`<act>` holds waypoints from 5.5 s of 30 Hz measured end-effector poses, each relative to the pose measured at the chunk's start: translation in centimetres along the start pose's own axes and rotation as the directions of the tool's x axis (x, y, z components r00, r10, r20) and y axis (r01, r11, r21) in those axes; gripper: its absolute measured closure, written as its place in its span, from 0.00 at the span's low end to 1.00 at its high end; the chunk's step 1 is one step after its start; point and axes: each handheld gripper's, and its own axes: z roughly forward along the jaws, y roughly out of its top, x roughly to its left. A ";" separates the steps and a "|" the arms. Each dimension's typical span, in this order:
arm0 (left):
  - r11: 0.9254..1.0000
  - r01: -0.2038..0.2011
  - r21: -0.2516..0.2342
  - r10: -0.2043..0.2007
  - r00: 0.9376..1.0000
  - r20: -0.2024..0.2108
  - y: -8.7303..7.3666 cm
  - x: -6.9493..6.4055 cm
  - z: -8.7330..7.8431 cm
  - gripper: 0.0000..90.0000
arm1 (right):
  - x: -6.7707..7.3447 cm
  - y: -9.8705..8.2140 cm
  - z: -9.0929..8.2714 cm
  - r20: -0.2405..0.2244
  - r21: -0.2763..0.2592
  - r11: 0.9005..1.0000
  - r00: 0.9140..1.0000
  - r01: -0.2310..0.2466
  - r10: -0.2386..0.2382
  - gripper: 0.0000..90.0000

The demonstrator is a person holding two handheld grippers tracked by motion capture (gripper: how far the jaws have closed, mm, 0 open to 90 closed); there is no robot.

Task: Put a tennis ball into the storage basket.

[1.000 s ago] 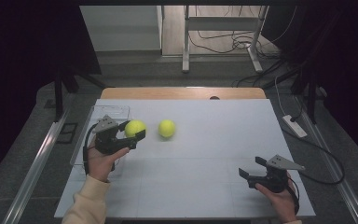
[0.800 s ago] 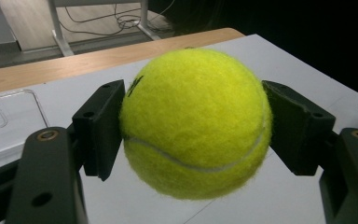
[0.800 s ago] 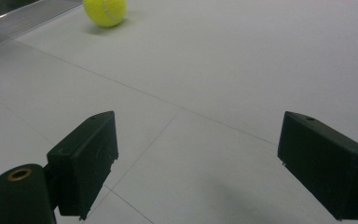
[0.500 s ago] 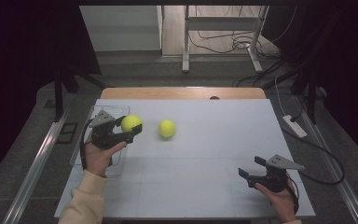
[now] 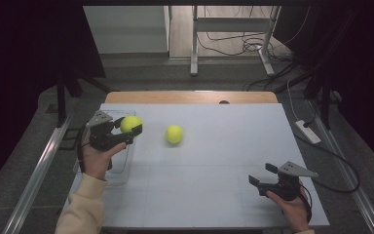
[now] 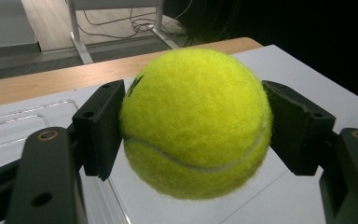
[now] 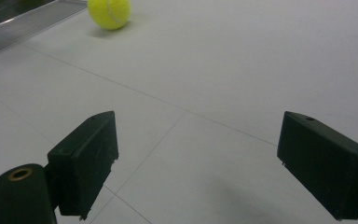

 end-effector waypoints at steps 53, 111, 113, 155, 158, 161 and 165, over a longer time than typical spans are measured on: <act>0.999 0.043 0.032 -0.037 0.988 -0.149 2.5 4.6 0.2 0.30 | -0.4 -0.3 0.1 0.024 0.020 1.000 1.000 -0.005 0.004 0.14; 0.981 0.157 0.116 -0.113 0.942 -0.317 2.1 10.4 2.0 0.30 | -0.4 -0.4 0.3 0.028 0.024 1.000 1.000 -0.012 0.011 0.14; 0.980 0.158 0.121 -0.112 0.941 -0.319 2.0 10.5 2.1 0.30 | -0.4 -0.4 0.3 0.029 0.025 1.000 1.000 -0.010 0.009 0.14; 0.938 0.203 0.282 -0.096 0.932 -0.350 0.0 12.6 5.4 0.30 | -0.3 -0.5 0.5 0.027 0.033 0.999 1.000 -0.001 0.000 0.14; 0.928 0.209 0.309 -0.093 0.931 -0.353 -0.4 12.9 5.8 0.30 | -0.4 -0.5 0.5 0.027 0.036 0.999 1.000 -0.006 0.005 0.14; 0.916 0.211 0.341 -0.087 0.934 -0.346 -0.7 13.2 6.3 0.30 | -0.3 -0.5 0.6 0.028 0.038 0.999 1.000 -0.004 0.003 0.14; 0.907 0.215 0.363 -0.081 0.933 -0.350 -1.0 13.3 6.7 0.30 | -0.4 -0.5 0.5 0.028 0.040 0.999 1.000 -0.005 0.004 0.14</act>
